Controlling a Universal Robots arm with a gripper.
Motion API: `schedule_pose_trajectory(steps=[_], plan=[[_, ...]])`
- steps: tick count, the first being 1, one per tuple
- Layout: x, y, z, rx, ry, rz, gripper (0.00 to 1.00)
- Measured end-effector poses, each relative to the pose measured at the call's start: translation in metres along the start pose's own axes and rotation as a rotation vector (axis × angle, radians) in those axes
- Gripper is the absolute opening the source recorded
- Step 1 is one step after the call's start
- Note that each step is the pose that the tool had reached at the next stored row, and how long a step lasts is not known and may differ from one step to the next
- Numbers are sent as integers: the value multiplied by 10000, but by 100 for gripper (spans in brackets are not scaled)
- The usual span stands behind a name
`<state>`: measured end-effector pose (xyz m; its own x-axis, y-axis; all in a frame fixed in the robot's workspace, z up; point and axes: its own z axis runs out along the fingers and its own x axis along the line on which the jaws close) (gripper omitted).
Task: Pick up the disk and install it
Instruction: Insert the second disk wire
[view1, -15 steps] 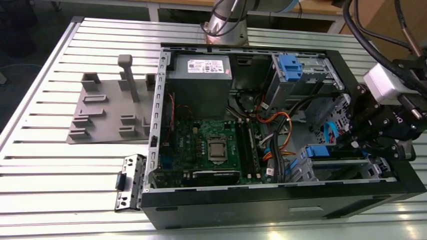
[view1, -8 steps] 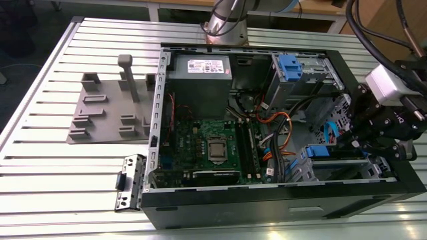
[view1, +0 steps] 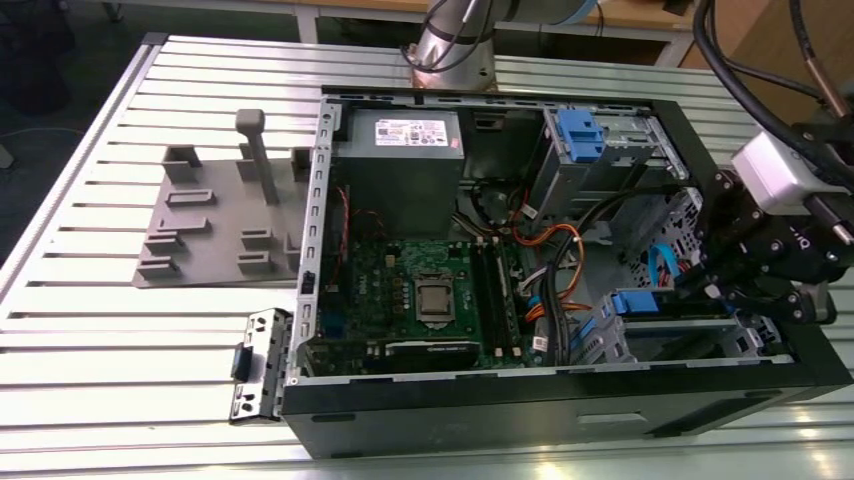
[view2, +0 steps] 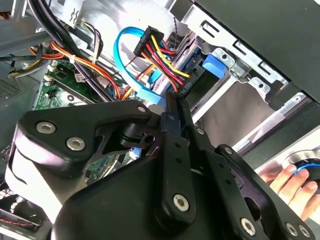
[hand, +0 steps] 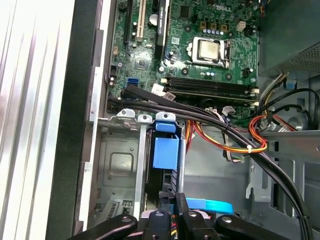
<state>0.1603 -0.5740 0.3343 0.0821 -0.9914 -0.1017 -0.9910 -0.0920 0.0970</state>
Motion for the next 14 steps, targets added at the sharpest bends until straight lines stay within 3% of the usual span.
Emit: schedule_pose_trajectory(steps=[3, 14], plan=[[0, -1, 3, 7, -98, -12, 16], [27, 0, 22, 5, -101, -12, 16]])
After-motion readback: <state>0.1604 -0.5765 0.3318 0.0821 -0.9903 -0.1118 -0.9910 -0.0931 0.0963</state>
